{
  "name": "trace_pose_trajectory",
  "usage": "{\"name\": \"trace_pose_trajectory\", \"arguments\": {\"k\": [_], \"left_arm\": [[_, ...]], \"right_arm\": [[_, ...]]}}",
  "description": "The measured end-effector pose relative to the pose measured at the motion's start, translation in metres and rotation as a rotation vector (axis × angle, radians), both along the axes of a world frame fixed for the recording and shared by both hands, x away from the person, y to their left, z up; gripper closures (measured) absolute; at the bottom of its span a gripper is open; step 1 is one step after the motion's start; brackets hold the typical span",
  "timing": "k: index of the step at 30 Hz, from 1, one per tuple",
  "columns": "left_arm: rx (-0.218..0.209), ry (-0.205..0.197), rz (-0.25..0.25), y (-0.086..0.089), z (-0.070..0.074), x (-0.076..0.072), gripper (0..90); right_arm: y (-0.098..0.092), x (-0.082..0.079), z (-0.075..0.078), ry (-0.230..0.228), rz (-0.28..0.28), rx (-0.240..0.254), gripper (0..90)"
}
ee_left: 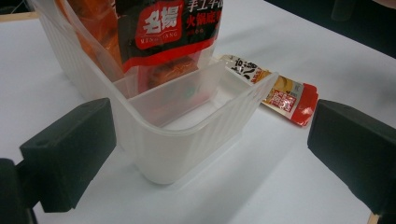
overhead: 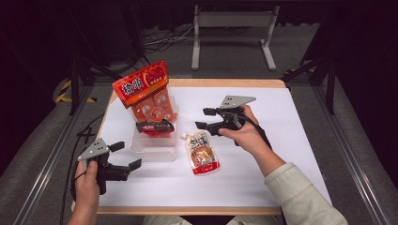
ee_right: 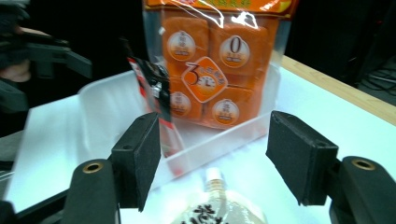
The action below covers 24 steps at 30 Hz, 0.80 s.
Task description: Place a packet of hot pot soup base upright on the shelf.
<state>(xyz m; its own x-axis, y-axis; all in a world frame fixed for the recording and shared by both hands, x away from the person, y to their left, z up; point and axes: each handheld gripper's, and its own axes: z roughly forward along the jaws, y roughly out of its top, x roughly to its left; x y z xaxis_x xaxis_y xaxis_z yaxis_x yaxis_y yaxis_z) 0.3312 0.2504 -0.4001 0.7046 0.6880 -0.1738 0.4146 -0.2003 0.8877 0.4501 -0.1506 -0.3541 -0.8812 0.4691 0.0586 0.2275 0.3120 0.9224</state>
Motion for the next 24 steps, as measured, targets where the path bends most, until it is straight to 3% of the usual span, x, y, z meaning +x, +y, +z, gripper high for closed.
{"name": "trace_pose_trajectory", "arguments": {"k": [11, 15, 24], "left_arm": [[0.002, -0.003, 0.000, 0.001, -0.001, 0.000, 2.1], [0.003, -0.001, 0.000, 0.001, -0.001, 0.000, 2.0], [-0.004, 0.004, 0.003, 0.001, -0.002, 0.000, 2.1]], "right_arm": [[0.002, 0.012, -0.035, 0.056, -0.027, -0.100, 32.4], [0.004, 0.015, -0.045, 0.099, -0.038, -0.134, 30.8], [0.008, 0.021, -0.059, 0.142, -0.056, -0.194, 27.5]]}}
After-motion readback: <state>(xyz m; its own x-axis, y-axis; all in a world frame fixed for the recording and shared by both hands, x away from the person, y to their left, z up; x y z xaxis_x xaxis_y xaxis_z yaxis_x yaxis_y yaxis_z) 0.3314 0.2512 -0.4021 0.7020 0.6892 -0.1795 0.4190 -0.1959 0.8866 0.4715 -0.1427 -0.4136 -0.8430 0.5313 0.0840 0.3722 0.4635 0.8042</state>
